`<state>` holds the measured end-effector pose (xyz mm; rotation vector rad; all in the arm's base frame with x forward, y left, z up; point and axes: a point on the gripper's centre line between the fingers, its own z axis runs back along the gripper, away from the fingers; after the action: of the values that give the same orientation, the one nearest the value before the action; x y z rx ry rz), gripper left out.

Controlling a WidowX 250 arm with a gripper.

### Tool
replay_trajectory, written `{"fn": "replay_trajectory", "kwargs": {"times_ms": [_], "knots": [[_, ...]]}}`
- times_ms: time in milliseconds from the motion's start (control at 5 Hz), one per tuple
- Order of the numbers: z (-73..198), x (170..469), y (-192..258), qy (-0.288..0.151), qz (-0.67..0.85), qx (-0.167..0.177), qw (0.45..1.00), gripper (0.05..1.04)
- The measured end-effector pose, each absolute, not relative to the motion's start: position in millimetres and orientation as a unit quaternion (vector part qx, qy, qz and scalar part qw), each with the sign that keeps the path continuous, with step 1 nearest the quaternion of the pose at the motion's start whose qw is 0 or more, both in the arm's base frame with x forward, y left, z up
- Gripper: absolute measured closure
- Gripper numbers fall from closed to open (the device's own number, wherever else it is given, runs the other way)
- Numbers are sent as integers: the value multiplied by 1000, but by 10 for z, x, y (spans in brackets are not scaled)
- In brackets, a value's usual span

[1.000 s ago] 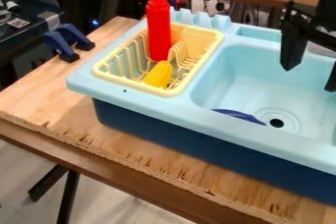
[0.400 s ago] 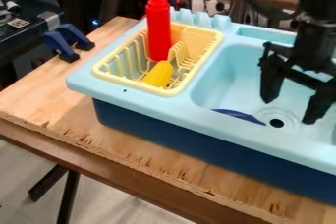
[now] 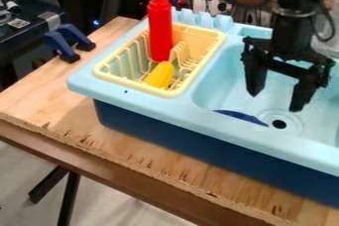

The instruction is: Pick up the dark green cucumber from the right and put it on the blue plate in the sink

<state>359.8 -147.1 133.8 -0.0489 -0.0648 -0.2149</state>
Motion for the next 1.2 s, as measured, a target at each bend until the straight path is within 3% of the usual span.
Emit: {"fn": "replay_trajectory", "kwargs": {"times_ms": [200,600,1200], "knots": [[1320,3704,-1507,-80,-102,-73,989,77],[1240,3799,-1620,-131,-93,-142,977,77],[1326,3928,-1843,-122,-97,-183,971,77]]}}
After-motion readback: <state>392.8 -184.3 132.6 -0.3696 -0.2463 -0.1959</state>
